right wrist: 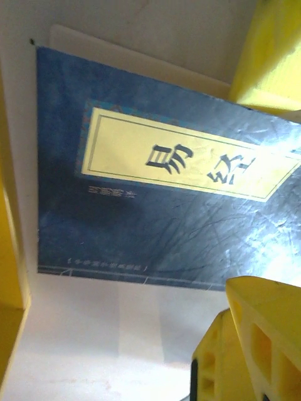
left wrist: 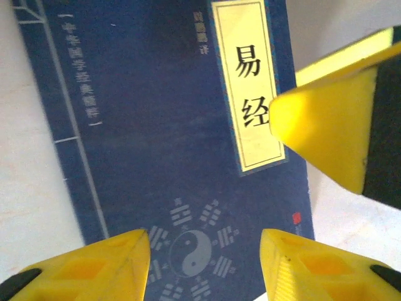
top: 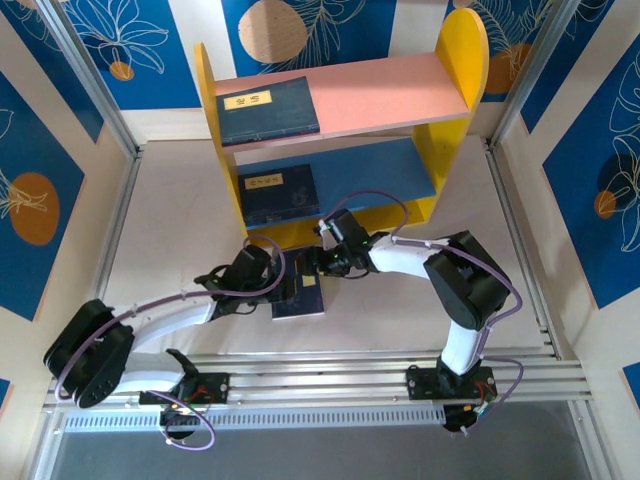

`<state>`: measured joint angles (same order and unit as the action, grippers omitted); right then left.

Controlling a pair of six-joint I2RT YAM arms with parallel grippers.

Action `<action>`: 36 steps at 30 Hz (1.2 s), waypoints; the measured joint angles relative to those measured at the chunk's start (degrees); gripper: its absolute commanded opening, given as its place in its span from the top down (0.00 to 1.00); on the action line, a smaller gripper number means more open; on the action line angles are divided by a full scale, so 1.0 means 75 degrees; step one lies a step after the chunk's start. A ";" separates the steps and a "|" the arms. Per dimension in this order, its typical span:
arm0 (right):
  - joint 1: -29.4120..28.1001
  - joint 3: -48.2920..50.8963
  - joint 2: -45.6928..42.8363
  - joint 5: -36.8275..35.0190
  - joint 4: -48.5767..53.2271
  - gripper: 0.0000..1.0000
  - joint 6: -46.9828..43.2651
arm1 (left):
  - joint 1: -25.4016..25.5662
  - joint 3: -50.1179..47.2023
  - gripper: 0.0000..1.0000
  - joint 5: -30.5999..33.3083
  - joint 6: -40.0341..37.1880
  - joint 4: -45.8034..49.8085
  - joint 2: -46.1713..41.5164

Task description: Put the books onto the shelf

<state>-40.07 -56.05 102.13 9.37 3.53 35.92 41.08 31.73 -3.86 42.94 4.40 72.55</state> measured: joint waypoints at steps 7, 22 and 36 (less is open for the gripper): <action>-0.0376 -0.0029 -0.0050 -0.0691 0.0364 0.33 -0.0166 | -0.0003 0.0009 0.45 0.0388 -0.0134 0.0431 -0.0338; -0.1189 -0.0530 0.0175 -0.2122 0.1084 0.33 -0.0201 | -0.0149 -0.0012 0.43 0.0463 -0.0134 0.0519 -0.0230; -0.1559 -0.0726 0.0370 -0.3016 0.1309 0.34 -0.0052 | -0.0399 -0.0160 0.42 0.0463 -0.0137 0.0530 -0.0023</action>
<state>-51.77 -61.49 104.90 -13.26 13.34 35.53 38.09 30.52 -0.38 41.91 8.38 72.38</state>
